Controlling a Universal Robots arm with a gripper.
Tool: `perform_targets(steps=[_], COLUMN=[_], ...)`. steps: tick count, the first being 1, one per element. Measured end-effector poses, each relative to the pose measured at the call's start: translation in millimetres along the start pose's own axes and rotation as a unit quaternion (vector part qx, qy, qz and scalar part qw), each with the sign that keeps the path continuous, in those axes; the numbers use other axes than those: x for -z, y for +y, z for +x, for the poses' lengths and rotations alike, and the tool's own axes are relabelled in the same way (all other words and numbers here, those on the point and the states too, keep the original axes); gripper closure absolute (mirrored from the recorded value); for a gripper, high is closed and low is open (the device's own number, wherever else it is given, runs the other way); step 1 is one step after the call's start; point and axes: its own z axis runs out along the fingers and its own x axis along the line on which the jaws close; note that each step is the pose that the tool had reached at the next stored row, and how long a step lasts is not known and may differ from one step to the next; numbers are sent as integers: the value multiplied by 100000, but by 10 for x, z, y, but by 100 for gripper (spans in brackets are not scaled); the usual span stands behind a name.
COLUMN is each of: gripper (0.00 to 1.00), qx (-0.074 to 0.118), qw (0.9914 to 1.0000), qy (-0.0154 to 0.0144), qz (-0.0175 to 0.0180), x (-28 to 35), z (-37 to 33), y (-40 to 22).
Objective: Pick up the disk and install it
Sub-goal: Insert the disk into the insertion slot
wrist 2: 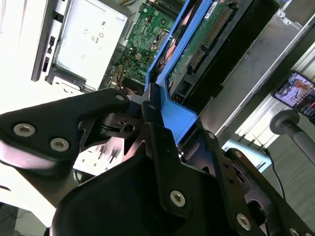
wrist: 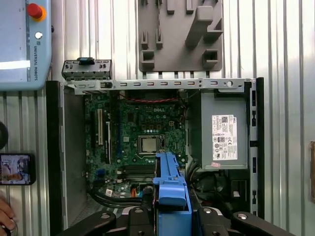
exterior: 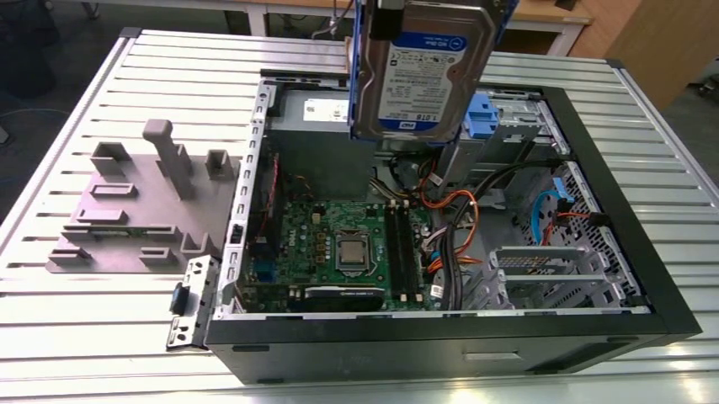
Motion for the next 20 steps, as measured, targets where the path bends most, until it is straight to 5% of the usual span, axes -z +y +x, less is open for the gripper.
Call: perform_targets(steps=[20], gripper=[64], qx=[-1], qw=[100000], qy=[2], qz=[-3], x=[0], z=[63], y=[-3])
